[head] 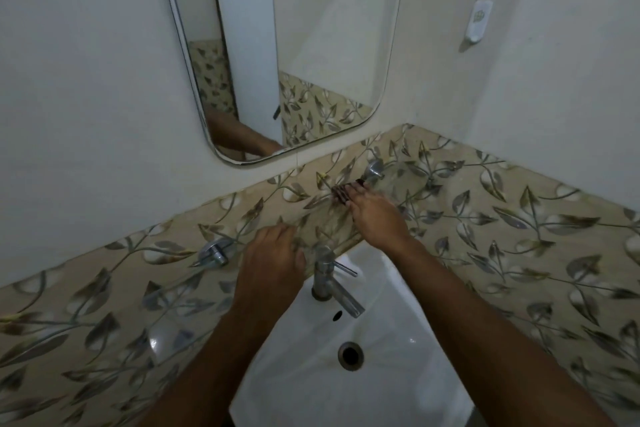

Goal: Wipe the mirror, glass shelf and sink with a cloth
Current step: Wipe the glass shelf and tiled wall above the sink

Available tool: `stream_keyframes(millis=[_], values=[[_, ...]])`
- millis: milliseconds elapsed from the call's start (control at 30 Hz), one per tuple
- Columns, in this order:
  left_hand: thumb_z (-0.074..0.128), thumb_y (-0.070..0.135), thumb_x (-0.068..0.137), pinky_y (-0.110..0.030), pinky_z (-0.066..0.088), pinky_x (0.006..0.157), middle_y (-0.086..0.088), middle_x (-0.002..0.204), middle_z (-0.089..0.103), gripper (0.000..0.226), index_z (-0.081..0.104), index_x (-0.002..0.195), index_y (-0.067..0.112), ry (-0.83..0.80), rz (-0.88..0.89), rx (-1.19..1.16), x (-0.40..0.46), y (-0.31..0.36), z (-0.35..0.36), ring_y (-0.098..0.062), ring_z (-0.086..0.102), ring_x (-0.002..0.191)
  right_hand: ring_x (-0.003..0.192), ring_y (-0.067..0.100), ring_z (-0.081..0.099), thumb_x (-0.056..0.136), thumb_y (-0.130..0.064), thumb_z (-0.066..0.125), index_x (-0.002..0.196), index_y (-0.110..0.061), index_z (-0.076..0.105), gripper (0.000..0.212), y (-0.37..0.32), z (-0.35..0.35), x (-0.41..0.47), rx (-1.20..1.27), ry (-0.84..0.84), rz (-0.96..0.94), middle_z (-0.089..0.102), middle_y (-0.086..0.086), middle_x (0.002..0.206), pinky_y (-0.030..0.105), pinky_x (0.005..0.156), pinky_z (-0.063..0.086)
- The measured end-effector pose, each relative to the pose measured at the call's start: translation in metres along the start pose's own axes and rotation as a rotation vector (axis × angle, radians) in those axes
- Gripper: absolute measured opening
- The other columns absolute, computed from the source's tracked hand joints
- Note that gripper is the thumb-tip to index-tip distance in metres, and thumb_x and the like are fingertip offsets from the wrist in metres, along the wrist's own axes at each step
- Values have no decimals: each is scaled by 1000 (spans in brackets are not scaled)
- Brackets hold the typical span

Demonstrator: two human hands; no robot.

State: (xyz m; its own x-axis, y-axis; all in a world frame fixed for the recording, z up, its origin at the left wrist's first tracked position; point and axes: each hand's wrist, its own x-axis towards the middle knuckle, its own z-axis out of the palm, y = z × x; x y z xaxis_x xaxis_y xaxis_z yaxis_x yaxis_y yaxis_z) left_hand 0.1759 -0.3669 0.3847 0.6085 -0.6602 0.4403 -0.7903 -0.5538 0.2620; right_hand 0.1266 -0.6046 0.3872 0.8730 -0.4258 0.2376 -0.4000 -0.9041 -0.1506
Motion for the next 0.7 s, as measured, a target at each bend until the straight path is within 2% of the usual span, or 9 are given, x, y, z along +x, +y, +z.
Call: stream_keyframes(millis=[100, 233, 300, 433, 567, 700], values=[[55, 21, 87, -40, 51, 87, -13, 110, 69, 35, 65, 114, 3, 13, 12, 1, 1, 2, 4, -30, 61, 100, 149, 17, 22, 107, -32, 30, 152, -16, 33, 48, 34, -3, 17, 14, -15, 90, 29, 1, 160, 40, 119, 22], [51, 23, 89, -39, 51, 91, -8, 113, 67, 35, 63, 118, 7, 8, 8, -35, 6, 3, 6, -24, 59, 104, 149, 18, 20, 108, -32, 26, 155, -16, 27, 50, 63, -10, 34, -36, -67, 142, 23, 0, 162, 35, 120, 14], [51, 25, 89, -37, 49, 92, -6, 113, 66, 36, 63, 119, 8, 6, 2, -39, 8, 3, 5, -22, 58, 104, 148, 22, 22, 108, -30, 25, 154, -12, 26, 50, 72, -10, 41, -71, -79, 165, 26, 5, 161, 37, 120, 12], [51, 24, 89, -34, 48, 90, -6, 108, 67, 33, 64, 114, 9, 32, 23, -41, 9, 1, 1, -20, 59, 100, 146, 29, 27, 106, -28, 25, 150, -4, 29, 51, 91, -10, 56, -113, -63, 269, 34, 14, 156, 42, 120, 18], [55, 22, 86, -35, 51, 83, -6, 100, 67, 25, 66, 104, 9, 56, 20, -47, 7, -7, -2, -23, 62, 93, 143, 32, 30, 99, -27, 43, 148, 1, 31, 58, 90, -14, 69, -181, -98, 330, 35, 19, 153, 41, 119, 22], [40, 30, 91, -40, 53, 86, -10, 107, 68, 41, 66, 111, 5, 55, 32, -22, -2, -19, -12, -28, 64, 98, 135, 40, 37, 97, -25, 40, 144, 7, 33, 57, 75, -9, 72, -202, -47, 505, 38, 25, 148, 47, 113, 31]])
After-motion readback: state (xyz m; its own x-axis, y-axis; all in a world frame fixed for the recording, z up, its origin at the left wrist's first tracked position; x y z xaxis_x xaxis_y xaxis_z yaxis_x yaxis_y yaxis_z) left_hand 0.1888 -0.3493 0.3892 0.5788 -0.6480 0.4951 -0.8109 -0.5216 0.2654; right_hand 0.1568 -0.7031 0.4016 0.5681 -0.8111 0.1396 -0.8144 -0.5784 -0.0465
